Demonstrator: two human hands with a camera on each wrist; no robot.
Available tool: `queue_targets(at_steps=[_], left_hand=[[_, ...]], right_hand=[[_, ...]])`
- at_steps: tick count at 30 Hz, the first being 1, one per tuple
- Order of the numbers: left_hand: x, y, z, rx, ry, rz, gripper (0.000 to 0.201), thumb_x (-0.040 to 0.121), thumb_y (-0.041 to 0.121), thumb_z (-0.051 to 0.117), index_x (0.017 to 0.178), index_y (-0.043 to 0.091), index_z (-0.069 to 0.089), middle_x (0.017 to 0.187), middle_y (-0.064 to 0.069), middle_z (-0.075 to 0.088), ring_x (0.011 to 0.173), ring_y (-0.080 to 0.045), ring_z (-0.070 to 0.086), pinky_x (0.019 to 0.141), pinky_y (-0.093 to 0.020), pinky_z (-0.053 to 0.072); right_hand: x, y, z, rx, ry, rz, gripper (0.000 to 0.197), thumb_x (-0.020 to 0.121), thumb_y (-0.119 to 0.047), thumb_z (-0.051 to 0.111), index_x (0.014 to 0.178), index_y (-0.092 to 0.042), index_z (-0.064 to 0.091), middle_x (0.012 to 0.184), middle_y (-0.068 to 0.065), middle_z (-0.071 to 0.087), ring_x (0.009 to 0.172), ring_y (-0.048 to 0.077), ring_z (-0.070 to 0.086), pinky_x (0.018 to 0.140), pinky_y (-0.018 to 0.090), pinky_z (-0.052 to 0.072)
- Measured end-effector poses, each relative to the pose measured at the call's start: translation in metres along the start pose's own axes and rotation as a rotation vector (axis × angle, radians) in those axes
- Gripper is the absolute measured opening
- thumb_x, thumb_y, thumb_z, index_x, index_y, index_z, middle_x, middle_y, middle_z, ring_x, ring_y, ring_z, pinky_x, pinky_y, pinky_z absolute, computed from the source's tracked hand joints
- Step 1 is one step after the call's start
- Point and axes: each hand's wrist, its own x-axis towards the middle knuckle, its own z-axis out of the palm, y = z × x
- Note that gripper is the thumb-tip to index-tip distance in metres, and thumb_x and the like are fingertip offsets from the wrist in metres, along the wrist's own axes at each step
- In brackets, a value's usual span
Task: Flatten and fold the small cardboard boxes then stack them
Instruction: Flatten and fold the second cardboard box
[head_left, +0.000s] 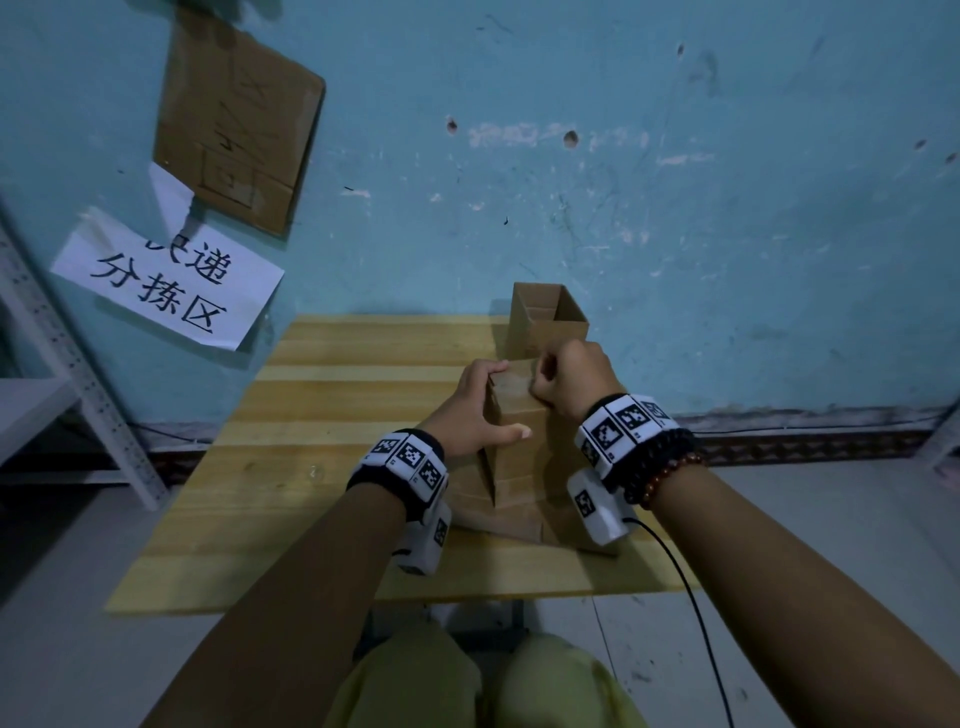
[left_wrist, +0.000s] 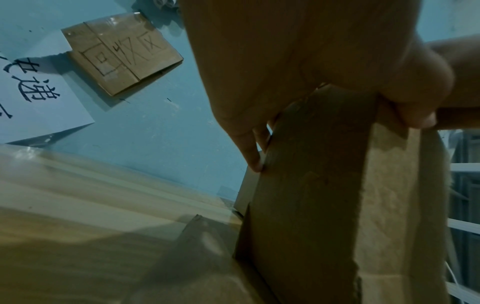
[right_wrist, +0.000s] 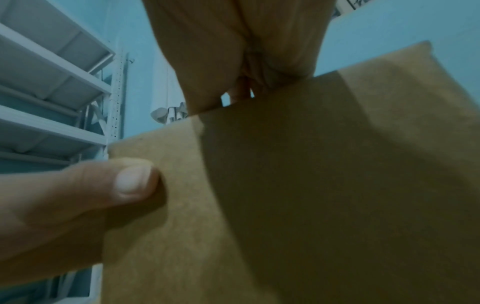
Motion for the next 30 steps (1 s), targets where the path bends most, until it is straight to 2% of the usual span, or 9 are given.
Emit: queue_targets(at_steps=[7,12,14,17,19,21,24,27,30], left_hand=[[0.002,-0.001,0.000,-0.001,-0.003,0.005,0.086,0.075,0.026,0.075,0.139,0.022,0.019,0.143,-0.005,0.027,0.130,-0.021,0.035,0.110,-0.042,0.036],[0.001,-0.003,0.000,-0.016,-0.001,0.005,0.086,0.075,0.024,0.075,0.140,0.020,0.018,0.143,-0.005,0.026,0.130,-0.021,0.035,0.111,-0.041,0.036],[0.000,-0.004,0.000,-0.015,0.004,0.007,0.086,0.075,0.024,0.076,0.140,0.020,0.019,0.142,-0.005,0.027,0.130,-0.020,0.036,0.111,-0.040,0.036],[0.001,-0.004,0.000,-0.016,0.008,0.013,0.087,0.074,0.024,0.076,0.140,0.019,0.019,0.142,-0.006,0.028,0.130,-0.020,0.036,0.111,-0.040,0.035],[0.001,-0.003,0.000,-0.020,0.003,0.009,0.087,0.075,0.023,0.075,0.140,0.019,0.018,0.142,-0.006,0.027,0.129,-0.021,0.036,0.111,-0.040,0.035],[0.000,-0.002,0.000,-0.023,0.001,0.009,0.086,0.075,0.023,0.075,0.140,0.020,0.018,0.142,-0.006,0.027,0.128,-0.021,0.036,0.110,-0.041,0.036],[0.000,-0.003,0.001,-0.014,0.010,0.026,0.086,0.075,0.023,0.076,0.139,0.018,0.020,0.141,-0.007,0.027,0.128,-0.021,0.036,0.110,-0.040,0.036],[0.000,-0.004,0.001,-0.025,0.010,0.030,0.085,0.074,0.023,0.076,0.139,0.018,0.021,0.141,-0.006,0.028,0.129,-0.021,0.036,0.110,-0.043,0.036],[0.001,-0.005,0.002,-0.028,0.023,0.034,0.084,0.075,0.023,0.075,0.139,0.020,0.022,0.141,-0.006,0.027,0.129,-0.021,0.036,0.109,-0.044,0.037]], right_hand=[[0.001,-0.007,-0.009,-0.005,-0.038,0.017,0.013,0.083,-0.004,0.058,0.091,0.001,0.068,0.101,0.019,0.067,0.102,0.031,0.059,0.081,0.030,0.045],[-0.002,-0.008,-0.006,-0.136,-0.064,-0.029,0.026,0.090,-0.009,0.051,0.115,-0.003,0.053,0.115,0.021,0.059,0.108,0.035,0.054,0.086,0.034,0.043],[-0.005,-0.007,-0.003,-0.170,-0.034,-0.057,0.026,0.092,-0.009,0.047,0.117,-0.005,0.053,0.113,0.021,0.060,0.107,0.036,0.055,0.084,0.035,0.043],[-0.012,-0.004,0.001,-0.063,0.043,-0.045,0.023,0.093,-0.016,0.048,0.107,-0.003,0.061,0.103,0.020,0.065,0.099,0.035,0.058,0.079,0.035,0.045],[-0.013,-0.001,0.001,0.108,0.073,-0.006,0.022,0.092,-0.016,0.051,0.101,-0.002,0.066,0.099,0.019,0.067,0.094,0.030,0.060,0.075,0.029,0.042],[-0.010,0.003,0.000,0.297,0.089,0.029,0.016,0.089,-0.009,0.056,0.094,-0.002,0.070,0.097,0.015,0.070,0.087,0.023,0.060,0.063,0.016,0.037],[-0.005,0.005,0.001,0.381,0.073,0.071,0.012,0.085,0.000,0.059,0.088,-0.001,0.071,0.094,0.014,0.071,0.072,0.011,0.055,0.054,0.002,0.037],[-0.003,0.004,0.004,0.336,0.084,0.113,0.010,0.084,-0.006,0.063,0.092,-0.003,0.070,0.095,0.011,0.069,0.076,0.011,0.054,0.057,0.008,0.035],[-0.002,0.004,0.007,0.234,0.103,0.162,0.018,0.084,-0.017,0.067,0.092,-0.001,0.069,0.098,0.014,0.068,0.093,0.024,0.062,0.076,0.027,0.043]])
